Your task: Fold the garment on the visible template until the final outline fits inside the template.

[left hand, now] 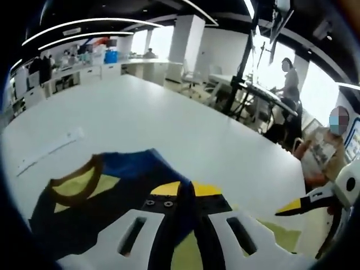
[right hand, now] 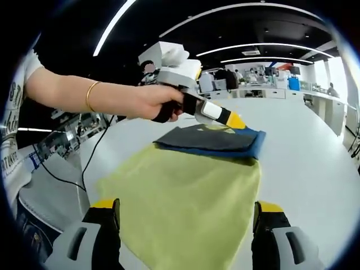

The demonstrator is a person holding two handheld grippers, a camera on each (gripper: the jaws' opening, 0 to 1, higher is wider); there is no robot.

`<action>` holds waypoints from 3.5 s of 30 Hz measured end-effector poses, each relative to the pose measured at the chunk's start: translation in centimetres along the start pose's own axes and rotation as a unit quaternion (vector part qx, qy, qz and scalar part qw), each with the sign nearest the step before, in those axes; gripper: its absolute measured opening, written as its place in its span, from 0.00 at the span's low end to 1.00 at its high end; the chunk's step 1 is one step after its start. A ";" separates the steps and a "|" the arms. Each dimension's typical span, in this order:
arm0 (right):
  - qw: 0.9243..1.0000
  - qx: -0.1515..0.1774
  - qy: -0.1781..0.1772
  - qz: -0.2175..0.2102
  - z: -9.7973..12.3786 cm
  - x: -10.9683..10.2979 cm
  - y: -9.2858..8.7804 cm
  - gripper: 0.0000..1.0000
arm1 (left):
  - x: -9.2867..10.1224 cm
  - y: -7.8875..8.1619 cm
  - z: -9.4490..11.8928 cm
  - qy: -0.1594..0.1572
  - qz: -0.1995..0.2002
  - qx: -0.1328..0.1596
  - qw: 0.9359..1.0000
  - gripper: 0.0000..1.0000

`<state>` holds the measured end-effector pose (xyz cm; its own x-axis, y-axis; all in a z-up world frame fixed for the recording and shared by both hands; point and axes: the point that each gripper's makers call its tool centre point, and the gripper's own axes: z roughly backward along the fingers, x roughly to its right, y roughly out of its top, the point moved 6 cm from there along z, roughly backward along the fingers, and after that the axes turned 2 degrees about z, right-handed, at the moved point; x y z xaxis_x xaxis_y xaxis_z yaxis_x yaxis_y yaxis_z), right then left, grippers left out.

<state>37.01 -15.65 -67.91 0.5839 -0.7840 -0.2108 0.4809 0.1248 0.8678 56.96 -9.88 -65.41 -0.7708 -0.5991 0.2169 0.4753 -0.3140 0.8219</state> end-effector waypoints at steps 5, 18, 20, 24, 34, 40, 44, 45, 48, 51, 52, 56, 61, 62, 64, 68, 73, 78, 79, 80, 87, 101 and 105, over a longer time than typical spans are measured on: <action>1.000 -0.005 0.008 0.011 -0.1 -0.2 0.5 0.98 | 0.2 0.6 1.2 -0.012 0.008 0.024 1.000 0.30; 0.998 -0.025 0.035 0.045 -0.1 -0.5 1.6 0.99 | -1.3 -0.4 5.8 -0.003 0.000 0.055 0.998 0.68; 0.998 -0.029 0.038 0.049 -0.1 -0.6 1.5 0.99 | -1.6 -0.9 6.7 -0.001 -0.009 0.052 0.999 0.73; 0.997 -0.041 0.041 0.058 0.0 -0.6 1.3 0.99 | -1.8 -1.9 8.4 -0.003 -0.026 0.054 0.998 0.79; 0.993 -0.069 0.051 0.084 0.4 -0.7 1.3 0.99 | -1.6 -4.6 12.4 -0.006 -0.051 0.045 0.998 0.94; 0.991 -0.081 0.059 0.093 0.5 -1.1 1.1 0.99 | -1.2 -6.3 14.9 -0.009 -0.064 0.042 0.997 0.98; 0.989 -0.090 0.066 0.101 0.6 -1.5 0.9 0.99 | -1.1 -7.4 16.5 -0.007 -0.061 0.046 0.997 0.98; 0.988 -0.092 0.067 0.102 0.7 -1.6 0.8 0.99 | -1.1 -7.7 16.8 -0.006 -0.062 0.043 0.997 0.97; 0.987 -0.096 0.070 0.105 0.8 -1.9 0.6 0.99 | -0.8 -8.9 18.0 -0.007 -0.072 0.035 0.997 0.95; 0.986 -0.102 0.071 0.110 0.9 -2.1 0.4 0.98 | -0.5 -10.4 19.4 -0.004 -0.097 0.020 0.995 0.93; 0.986 -0.104 0.070 0.112 0.9 -2.2 0.3 0.96 | -0.5 -10.8 19.7 -0.003 -0.109 0.018 0.994 0.91; 0.985 -0.111 0.069 0.117 1.1 -2.4 0.0 0.92 | -0.4 -12.4 21.1 -0.002 -0.113 0.011 0.994 0.88; 0.982 -0.121 0.071 0.126 1.3 -2.9 -0.6 0.88 | -0.1 -14.6 22.7 -0.003 -0.112 0.001 0.994 0.86; 0.982 -0.122 0.071 0.128 1.3 -3.0 -0.6 0.87 | 0.0 -15.1 23.1 0.000 -0.112 0.001 0.994 0.85; 0.981 -0.123 0.071 0.130 1.3 -3.2 -0.7 0.85 | 0.1 -15.8 23.5 0.000 -0.108 -0.007 0.994 0.83; 0.980 -0.128 0.076 0.132 1.2 -3.5 -1.1 0.83 | 0.3 -17.5 24.4 0.002 -0.111 -0.024 0.994 0.81; 0.976 -0.143 0.080 0.146 1.3 -3.8 -1.7 0.76 | 0.4 -19.2 25.3 0.007 -0.103 -0.038 0.994 0.75; 0.972 -0.158 0.080 0.153 1.6 -3.7 -2.6 0.71 | 0.5 -21.0 26.1 0.011 -0.093 -0.070 0.993 0.52; 0.972 -0.160 0.077 0.153 1.7 -3.6 -2.7 0.69 | 0.6 -21.5 26.3 0.008 -0.090 -0.073 0.993 0.50; 0.972 -0.163 0.076 0.153 1.8 -3.5 -2.8 0.68 | 0.7 -21.8 26.4 0.006 -0.088 -0.077 0.993 0.48; 0.967 -0.185 0.066 0.163 2.2 -2.7 -3.7 0.59 | 1.3 -23.2 26.9 -0.001 -0.099 -0.099 0.990 0.43; 0.943 -0.239 0.073 0.221 3.0 -1.1 -5.0 0.43 | 1.3 -24.8 27.2 0.000 -0.123 -0.125 0.985 0.33; 0.938 -0.251 0.069 0.228 3.3 -0.7 -5.2 0.40 | 1.2 -24.8 27.3 0.004 -0.132 -0.130 0.983 0.29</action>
<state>31.96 -17.74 -70.80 0.8665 -0.4972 0.0444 0.3874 0.7258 0.5684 32.67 17.30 -71.15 -0.8791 -0.4766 0.0104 0.3531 -0.6364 0.6858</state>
